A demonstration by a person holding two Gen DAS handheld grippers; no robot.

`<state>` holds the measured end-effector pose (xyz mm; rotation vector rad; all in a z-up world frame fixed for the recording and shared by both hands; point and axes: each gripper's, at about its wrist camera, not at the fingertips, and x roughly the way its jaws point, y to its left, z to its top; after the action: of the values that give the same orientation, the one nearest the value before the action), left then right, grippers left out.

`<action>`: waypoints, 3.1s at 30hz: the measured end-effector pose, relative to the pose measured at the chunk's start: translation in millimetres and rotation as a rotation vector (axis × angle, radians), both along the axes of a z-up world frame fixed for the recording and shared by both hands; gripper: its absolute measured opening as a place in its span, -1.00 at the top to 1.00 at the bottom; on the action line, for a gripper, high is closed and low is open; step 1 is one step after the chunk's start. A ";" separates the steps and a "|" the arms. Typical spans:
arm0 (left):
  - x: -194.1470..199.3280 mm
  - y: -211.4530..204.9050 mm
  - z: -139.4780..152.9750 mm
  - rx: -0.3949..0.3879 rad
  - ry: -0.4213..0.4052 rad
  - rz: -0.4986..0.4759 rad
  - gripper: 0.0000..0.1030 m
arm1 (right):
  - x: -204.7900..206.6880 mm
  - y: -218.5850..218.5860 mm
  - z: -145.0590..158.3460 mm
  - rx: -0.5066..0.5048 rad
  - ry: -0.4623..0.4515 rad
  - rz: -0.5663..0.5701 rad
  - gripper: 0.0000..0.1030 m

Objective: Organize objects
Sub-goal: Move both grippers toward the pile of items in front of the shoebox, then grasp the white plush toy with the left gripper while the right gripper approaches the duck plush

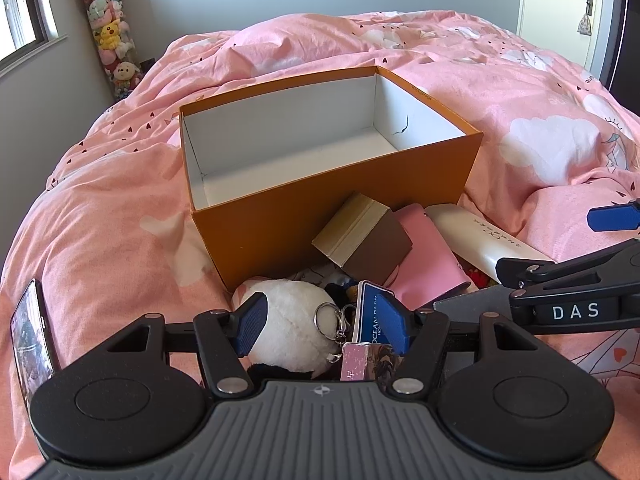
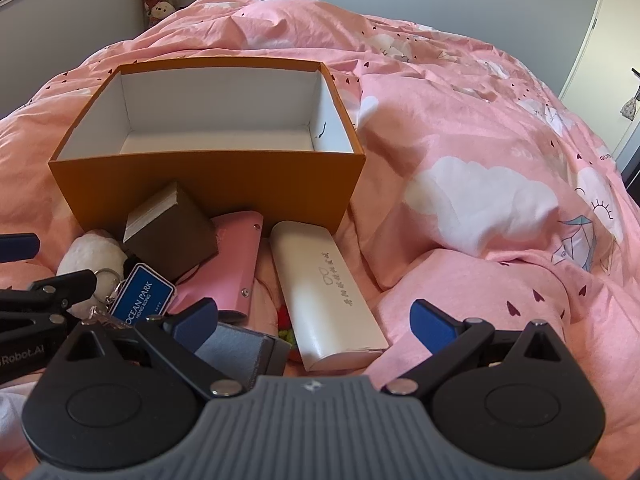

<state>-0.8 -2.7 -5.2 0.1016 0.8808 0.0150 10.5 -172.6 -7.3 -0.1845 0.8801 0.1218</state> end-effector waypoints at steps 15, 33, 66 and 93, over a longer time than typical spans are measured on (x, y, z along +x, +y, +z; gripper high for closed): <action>14.6 24.9 4.5 -0.068 0.026 -0.027 -0.17 | 19.2 5.2 -1.9 0.043 0.040 0.087 -0.39; 57.7 92.1 -42.9 -0.348 0.290 0.210 -0.42 | 69.4 49.6 -21.1 0.218 0.266 0.293 0.29; 39.1 61.5 -18.3 -0.122 0.228 0.024 -0.43 | 81.2 44.8 -26.0 0.293 0.359 0.320 0.17; 33.9 83.5 -25.0 -0.203 0.213 0.051 -0.43 | 92.2 106.0 -82.2 0.249 0.603 0.190 -0.27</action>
<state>33.1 80.9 -30.2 -0.1112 1.0923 -0.0387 102.6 -66.6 -89.5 0.0077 1.4357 0.4798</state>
